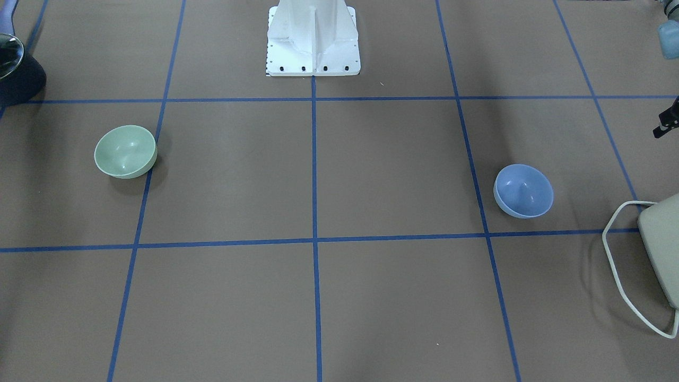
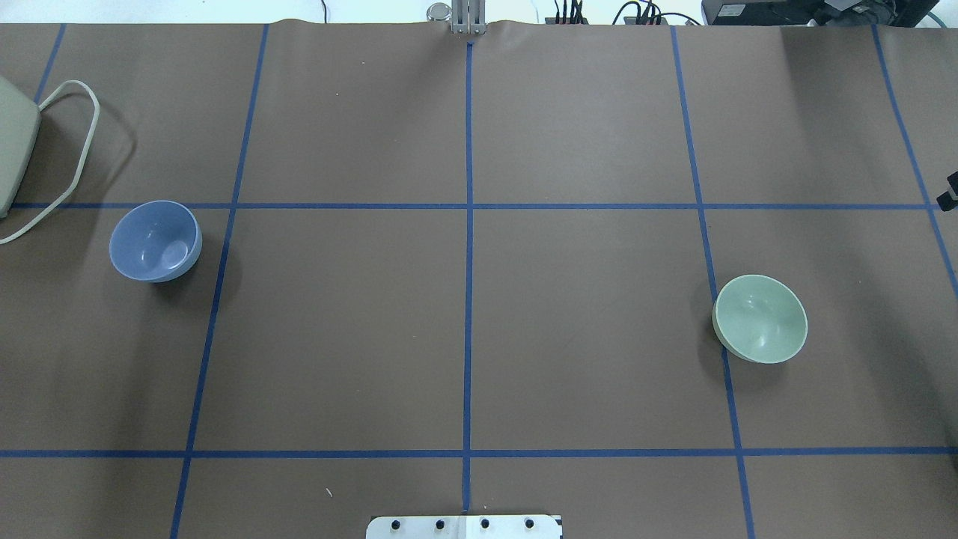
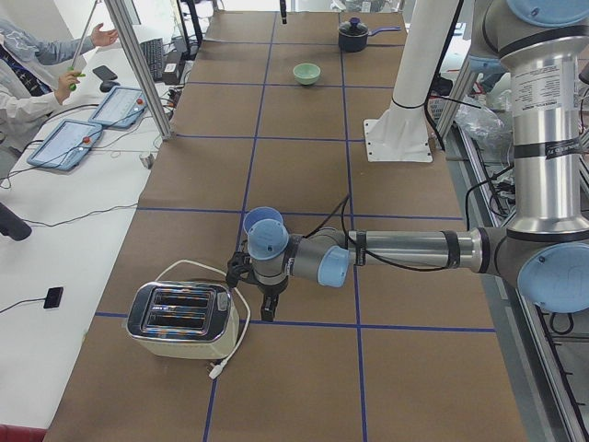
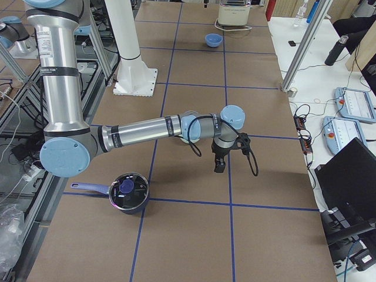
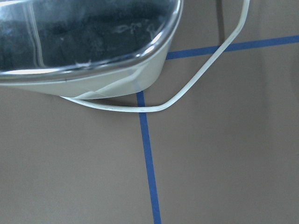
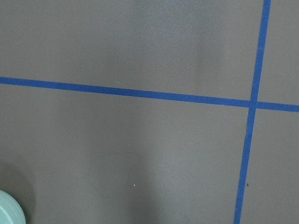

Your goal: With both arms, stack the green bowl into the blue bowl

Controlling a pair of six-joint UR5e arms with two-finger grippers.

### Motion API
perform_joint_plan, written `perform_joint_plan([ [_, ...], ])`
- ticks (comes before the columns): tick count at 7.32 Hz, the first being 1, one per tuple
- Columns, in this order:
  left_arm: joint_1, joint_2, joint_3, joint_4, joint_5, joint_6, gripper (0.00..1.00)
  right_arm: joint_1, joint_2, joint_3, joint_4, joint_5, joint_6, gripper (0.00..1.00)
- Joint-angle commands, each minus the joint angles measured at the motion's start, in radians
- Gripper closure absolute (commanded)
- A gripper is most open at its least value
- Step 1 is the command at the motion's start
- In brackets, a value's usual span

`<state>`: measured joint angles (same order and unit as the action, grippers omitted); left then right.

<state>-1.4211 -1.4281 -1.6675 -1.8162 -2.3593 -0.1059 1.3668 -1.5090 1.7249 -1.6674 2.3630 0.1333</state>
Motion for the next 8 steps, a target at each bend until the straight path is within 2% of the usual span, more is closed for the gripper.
perform_joint_plan([
  [1, -0.001, 0.000, -0.003, 0.000, 0.000, -0.003, 0.01, 0.000, 0.015, 0.001, 0.000, -0.004, -0.011, 0.00],
  [3, -0.001, 0.000, -0.012, 0.002, 0.002, -0.020, 0.01, -0.002, 0.029, -0.001, 0.000, -0.001, -0.001, 0.00],
  [6, 0.011, -0.011, -0.100, 0.015, -0.002, -0.225, 0.00, -0.029, 0.049, 0.015, 0.000, -0.011, 0.003, 0.00],
  [8, 0.039, -0.052, -0.106, 0.015, -0.003, -0.308, 0.00, -0.040, 0.082, 0.062, 0.002, -0.013, 0.175, 0.00],
])
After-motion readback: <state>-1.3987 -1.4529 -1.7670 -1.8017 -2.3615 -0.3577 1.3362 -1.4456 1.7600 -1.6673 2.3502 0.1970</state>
